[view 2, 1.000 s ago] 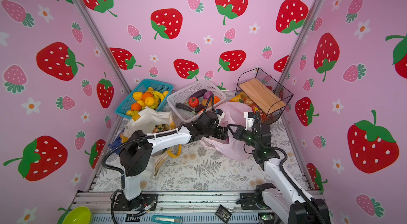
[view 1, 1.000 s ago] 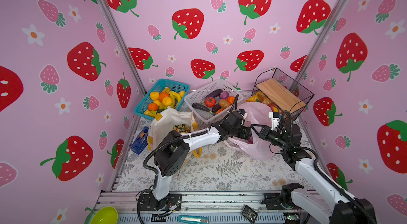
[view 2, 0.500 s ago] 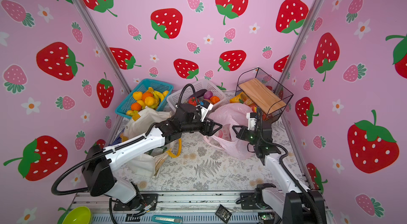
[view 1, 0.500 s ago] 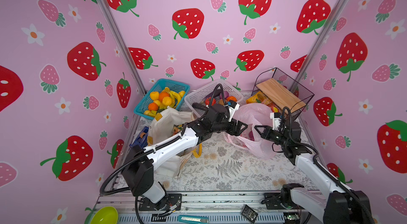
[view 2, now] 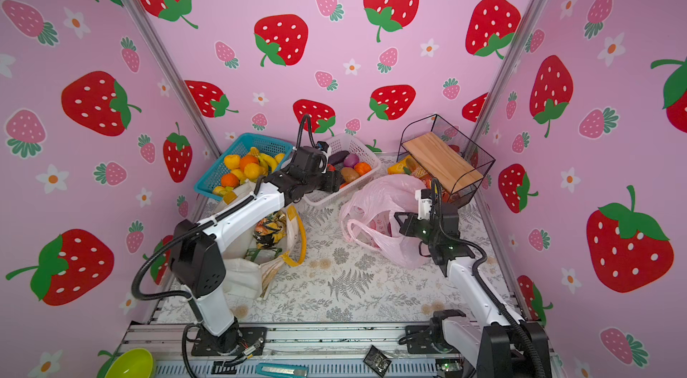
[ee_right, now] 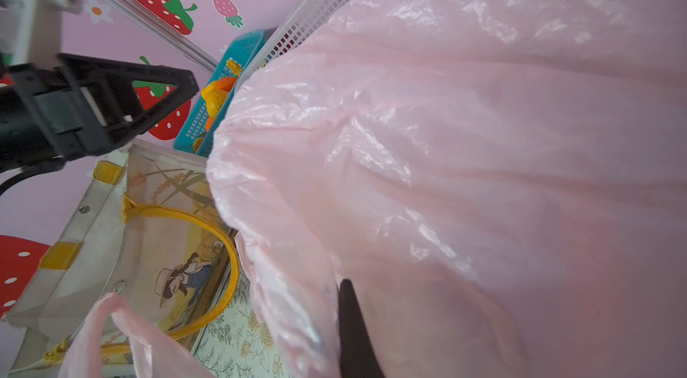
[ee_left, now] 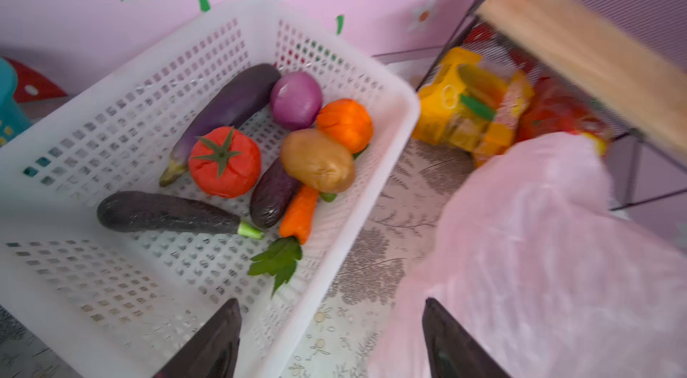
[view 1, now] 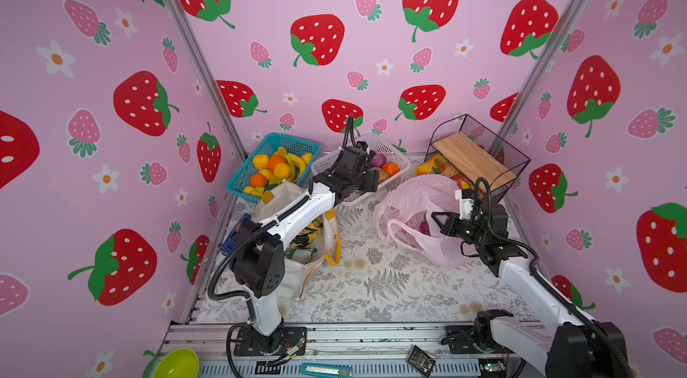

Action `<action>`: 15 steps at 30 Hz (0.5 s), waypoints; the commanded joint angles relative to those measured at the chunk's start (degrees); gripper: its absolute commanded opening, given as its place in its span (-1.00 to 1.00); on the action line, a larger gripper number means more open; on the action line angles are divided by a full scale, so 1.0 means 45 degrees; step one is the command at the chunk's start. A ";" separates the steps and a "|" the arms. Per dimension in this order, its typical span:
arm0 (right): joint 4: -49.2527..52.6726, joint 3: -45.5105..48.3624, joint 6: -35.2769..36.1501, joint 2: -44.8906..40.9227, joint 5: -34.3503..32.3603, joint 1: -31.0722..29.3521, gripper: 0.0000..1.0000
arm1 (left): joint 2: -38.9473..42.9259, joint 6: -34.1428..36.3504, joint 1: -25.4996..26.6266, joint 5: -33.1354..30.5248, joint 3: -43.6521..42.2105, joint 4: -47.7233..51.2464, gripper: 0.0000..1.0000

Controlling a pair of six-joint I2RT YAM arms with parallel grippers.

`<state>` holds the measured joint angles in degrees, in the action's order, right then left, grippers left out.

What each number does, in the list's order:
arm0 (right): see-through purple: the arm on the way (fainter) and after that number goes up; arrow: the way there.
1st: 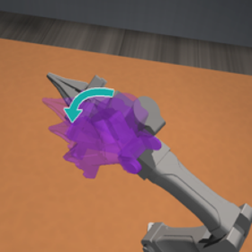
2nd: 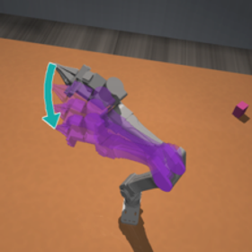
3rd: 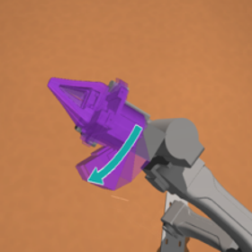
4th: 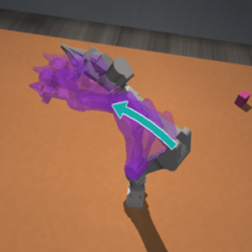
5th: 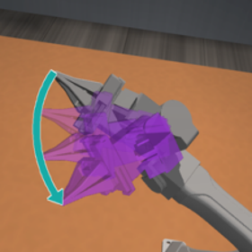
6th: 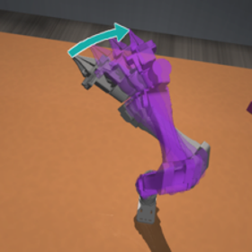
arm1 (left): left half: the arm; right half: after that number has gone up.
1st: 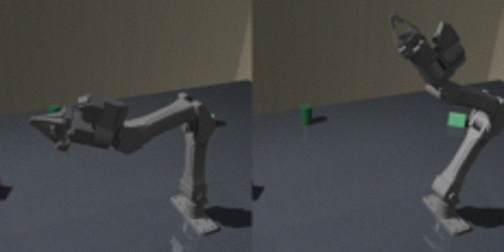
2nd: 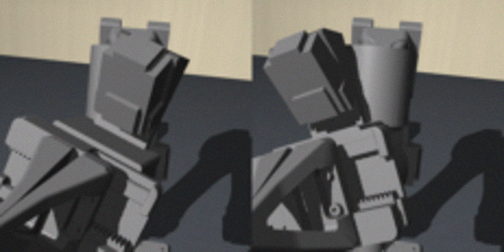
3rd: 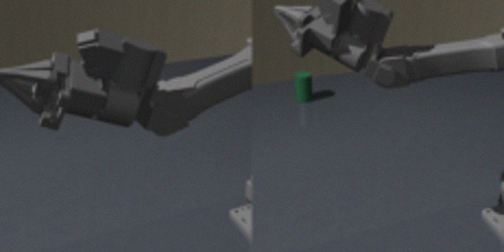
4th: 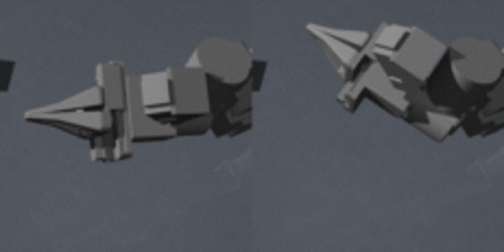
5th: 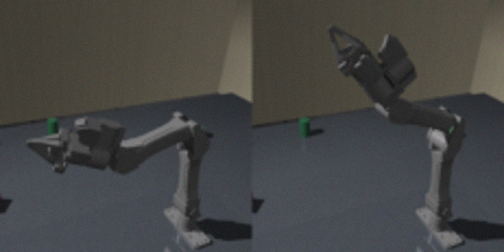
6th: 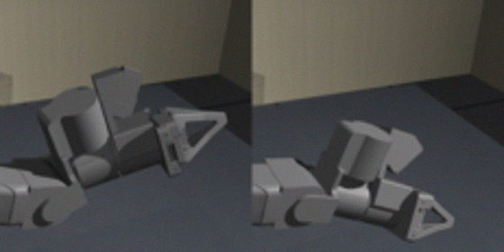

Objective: Place the mixed food into the grocery bags and tie them
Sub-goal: 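Move the left gripper over the white basket and lower onto the red tomato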

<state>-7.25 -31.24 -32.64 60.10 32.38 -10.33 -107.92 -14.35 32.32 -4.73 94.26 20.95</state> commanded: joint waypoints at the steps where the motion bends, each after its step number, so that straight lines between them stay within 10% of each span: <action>1: 0.0087 -0.0244 0.0435 0.0010 -0.0191 0.0089 -1.00 | -0.1229 0.0420 -0.0461 -0.1311 0.1764 0.1651 0.55; 15: -0.0041 -0.0107 0.0633 0.0171 -0.0108 0.0124 -1.00 | -0.6881 0.0090 -0.1667 -0.1270 0.7525 0.3153 0.64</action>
<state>-7.16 -31.24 -31.11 60.86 32.12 -10.31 -136.97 -13.89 25.12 -9.41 123.24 32.05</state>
